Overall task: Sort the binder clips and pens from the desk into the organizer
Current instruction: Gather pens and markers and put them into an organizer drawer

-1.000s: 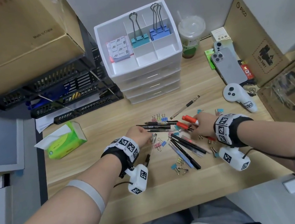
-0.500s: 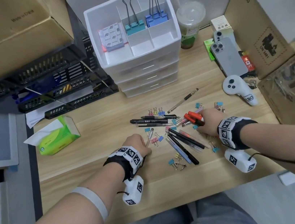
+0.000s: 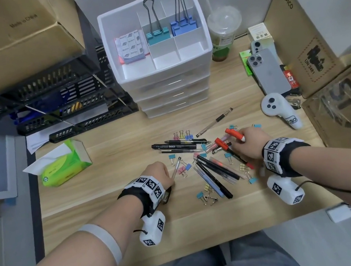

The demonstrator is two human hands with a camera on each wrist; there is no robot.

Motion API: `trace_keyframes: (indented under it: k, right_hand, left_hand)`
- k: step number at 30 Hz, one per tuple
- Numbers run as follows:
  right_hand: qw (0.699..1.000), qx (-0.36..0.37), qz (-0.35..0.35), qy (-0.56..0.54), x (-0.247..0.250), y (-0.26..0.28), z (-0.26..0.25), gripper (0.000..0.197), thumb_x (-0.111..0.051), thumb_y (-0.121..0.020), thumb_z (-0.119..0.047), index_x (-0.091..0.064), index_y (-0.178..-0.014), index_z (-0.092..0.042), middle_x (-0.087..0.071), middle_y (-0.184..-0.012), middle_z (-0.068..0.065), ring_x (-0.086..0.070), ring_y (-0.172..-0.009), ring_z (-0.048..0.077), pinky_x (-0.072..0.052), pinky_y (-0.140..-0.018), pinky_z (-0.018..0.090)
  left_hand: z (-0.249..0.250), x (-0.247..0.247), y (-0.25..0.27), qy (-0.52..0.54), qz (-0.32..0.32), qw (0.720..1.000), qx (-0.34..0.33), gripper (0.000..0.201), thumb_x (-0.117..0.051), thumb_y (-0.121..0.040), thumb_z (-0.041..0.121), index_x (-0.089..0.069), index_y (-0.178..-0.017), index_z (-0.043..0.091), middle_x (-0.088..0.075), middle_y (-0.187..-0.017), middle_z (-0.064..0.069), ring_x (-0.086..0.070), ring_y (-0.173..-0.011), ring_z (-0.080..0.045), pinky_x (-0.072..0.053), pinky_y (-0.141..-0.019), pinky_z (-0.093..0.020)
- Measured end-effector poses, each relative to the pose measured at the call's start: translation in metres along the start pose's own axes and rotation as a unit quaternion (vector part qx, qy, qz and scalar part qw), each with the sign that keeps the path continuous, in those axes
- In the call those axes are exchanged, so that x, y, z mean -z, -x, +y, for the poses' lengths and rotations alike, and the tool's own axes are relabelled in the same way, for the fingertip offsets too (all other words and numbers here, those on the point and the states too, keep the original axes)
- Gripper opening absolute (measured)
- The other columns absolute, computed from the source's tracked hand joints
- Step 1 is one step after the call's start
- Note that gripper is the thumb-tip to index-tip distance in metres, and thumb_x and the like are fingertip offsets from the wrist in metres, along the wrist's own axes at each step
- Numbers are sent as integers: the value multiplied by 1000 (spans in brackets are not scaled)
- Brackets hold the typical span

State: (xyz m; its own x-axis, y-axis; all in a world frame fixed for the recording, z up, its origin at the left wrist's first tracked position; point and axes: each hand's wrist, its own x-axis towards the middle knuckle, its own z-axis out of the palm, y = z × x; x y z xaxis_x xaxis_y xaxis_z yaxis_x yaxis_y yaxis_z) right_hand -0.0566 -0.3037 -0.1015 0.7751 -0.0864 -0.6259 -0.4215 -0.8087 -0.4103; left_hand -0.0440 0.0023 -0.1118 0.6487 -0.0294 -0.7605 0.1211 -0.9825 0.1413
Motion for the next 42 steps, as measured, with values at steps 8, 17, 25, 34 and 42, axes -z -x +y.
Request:
trace_keyframes:
  k: [8, 17, 25, 34, 42]
  right_hand:
    - [995, -71, 55, -31, 36, 2, 30, 22, -53, -94, -32, -61, -79, -18, -66, -79, 9, -61, -71, 24, -46, -62, 32]
    - [995, -86, 41, -16, 39, 7, 34, 21, -53, -94, -27, -62, -79, -15, -65, -78, 9, -61, -69, 23, -46, -60, 30]
    - [998, -43, 13, -37, 23, 4, 19, 12, -55, -93, -25, -61, -84, -19, -65, -79, 5, -61, -74, 23, -41, -60, 30]
    - [998, 0, 12, -61, 13, -4, 14, 27, -54, -96, -38, -61, -79, -18, -66, -78, 6, -63, -74, 25, -50, -69, 35]
    - [998, 28, -1, -52, 11, -6, -8, 12, -54, -94, -32, -64, -90, -27, -66, -81, 1, -64, -70, 21, -54, -70, 35]
  left_hand:
    - [21, 14, -2, -34, -1, 999, -14, 7, -68, -81, 24, -63, -81, 19, -61, -83, -3, -55, -73, -21, -49, -68, -31]
    - [41, 23, 1, -55, 14, 998, -32, 16, -69, -84, 27, -64, -79, 12, -61, -75, -4, -57, -67, -21, -48, -60, -29]
    - [44, 35, -11, -59, 139, 983, -108, 38, -63, -83, 3, -58, -119, 17, -50, -110, -3, -58, -90, -21, -55, -87, -38]
    - [51, 32, -23, -136, 121, 977, -113, 39, -66, -79, 5, -60, -116, 17, -54, -110, -6, -60, -91, -25, -57, -81, -42]
    - [51, 38, -24, -156, 106, 975, -115, 32, -64, -82, 7, -64, -113, 17, -56, -108, -6, -60, -95, -25, -57, -83, -41]
